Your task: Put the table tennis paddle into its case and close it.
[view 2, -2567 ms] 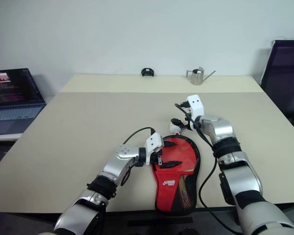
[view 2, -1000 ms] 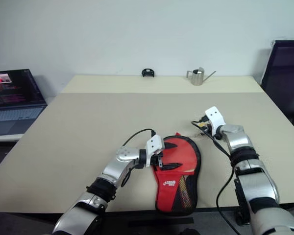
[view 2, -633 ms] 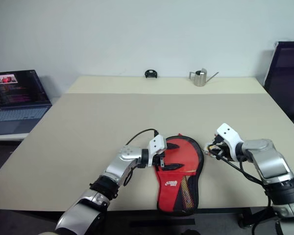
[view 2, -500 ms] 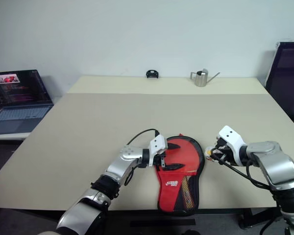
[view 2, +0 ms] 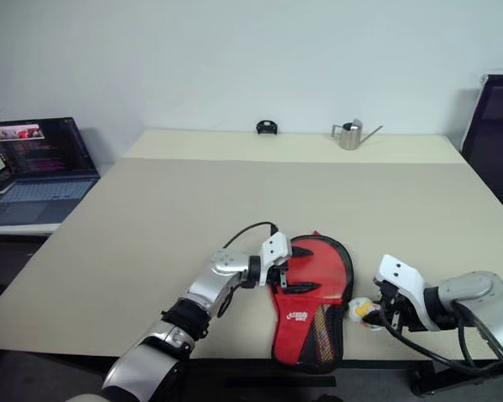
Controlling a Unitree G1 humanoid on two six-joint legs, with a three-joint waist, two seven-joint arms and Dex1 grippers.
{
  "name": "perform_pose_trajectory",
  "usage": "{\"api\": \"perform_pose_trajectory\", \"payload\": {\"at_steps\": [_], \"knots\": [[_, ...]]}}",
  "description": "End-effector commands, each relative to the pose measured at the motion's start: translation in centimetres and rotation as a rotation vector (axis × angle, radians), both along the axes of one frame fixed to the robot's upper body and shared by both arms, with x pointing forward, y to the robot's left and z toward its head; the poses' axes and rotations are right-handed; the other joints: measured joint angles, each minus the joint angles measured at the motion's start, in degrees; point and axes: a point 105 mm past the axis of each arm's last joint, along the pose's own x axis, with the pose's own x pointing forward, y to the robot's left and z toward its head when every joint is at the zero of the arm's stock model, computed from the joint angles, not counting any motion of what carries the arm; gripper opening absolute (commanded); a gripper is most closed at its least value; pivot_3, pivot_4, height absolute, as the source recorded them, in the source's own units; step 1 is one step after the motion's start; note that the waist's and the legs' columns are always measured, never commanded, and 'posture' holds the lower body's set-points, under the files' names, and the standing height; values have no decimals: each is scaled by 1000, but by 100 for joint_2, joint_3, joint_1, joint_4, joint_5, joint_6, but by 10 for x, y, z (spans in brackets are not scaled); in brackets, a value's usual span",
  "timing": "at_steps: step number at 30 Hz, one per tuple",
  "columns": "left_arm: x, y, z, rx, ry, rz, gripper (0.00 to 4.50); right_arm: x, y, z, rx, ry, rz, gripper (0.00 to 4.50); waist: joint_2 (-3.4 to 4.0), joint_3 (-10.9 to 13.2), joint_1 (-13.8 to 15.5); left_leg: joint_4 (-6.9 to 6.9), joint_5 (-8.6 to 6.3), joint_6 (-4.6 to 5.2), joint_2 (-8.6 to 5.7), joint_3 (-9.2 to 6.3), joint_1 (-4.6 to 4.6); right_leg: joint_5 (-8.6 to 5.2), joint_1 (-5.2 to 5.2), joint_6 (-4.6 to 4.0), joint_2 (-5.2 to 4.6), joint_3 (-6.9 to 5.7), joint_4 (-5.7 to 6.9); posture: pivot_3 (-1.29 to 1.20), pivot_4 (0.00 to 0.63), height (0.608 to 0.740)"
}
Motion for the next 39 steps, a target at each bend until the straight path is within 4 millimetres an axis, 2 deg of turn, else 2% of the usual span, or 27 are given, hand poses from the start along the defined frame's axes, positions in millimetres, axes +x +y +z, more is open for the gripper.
{"api": "perform_pose_trajectory", "payload": {"at_steps": [1, 5, 13, 17, 24, 30, 34, 37, 39], "knots": [[-10, 2, -29, 86, 73, -8, 4433, -33, 13, -5, 31, 124, 146, 332, 0, 0, 33, 0, 0, 0, -1, 0, -1, -2, 1, 3, -2, -2, -2, 0, 150, 740], [-9, 0, -28, 81, 72, -8, 4433, -41, 16, -12, 32, 146, 164, 329, 0, 0, 36, 1, -6, -5, -3, -11, 4, -3, 29, 5, -12, -27, -25, 0, 150, 740], [-9, -1, -28, 77, 71, -6, 4433, -20, 14, -17, 35, 75, 86, 313, 0, 0, 27, 2, -8, -4, -2, -24, 15, -6, 49, 8, -14, -43, -29, 0, 150, 740], [-9, -1, -27, 75, 69, -3, 4433, -4, 11, -8, 77, 52, -8, 313, 0, 0, 17, 6, -8, -4, -2, -21, 20, -6, 53, 8, -14, -40, -23, 0, 150, 740], [-8, -3, -26, 68, 63, 3, 4433, 7, 0, 6, 98, 24, -160, 2643, -1, -1, 11, 6, -8, -4, -1, -17, 29, -6, 60, 8, -14, -34, -15, 0, 150, 740], [-8, -7, -25, 63, 57, 1, 4433, 3, 5, 22, 143, -10, -164, 2643, -1, -1, 11, 7, -8, -4, -1, -15, 25, -6, 61, 8, -14, -31, -12, 0, 150, 740], [-8, -8, -24, 60, 55, -2, 4433, -12, 12, 44, 229, 8, -92, 2643, -1, -1, 15, 8, -8, -4, -2, -16, 24, -6, 61, 9, -14, -33, -13, 0, 150, 740], [-8, -11, -24, 58, 54, -6, 4433, -15, 9, 43, 208, 18, -92, 3231, -1, -2, 18, 9, -8, -4, -2, -16, 25, -5, 65, 9, -14, -33, -13, 0, 150, 740], [-9, -13, -23, 55, 53, -11, 4433, -16, 8, 41, 192, 16, -89, 3926, -1, -2, 19, 10, -8, -4, -3, -17, 25, -5, 66, 11, -15, -35, -13, 0, 150, 740]]}}
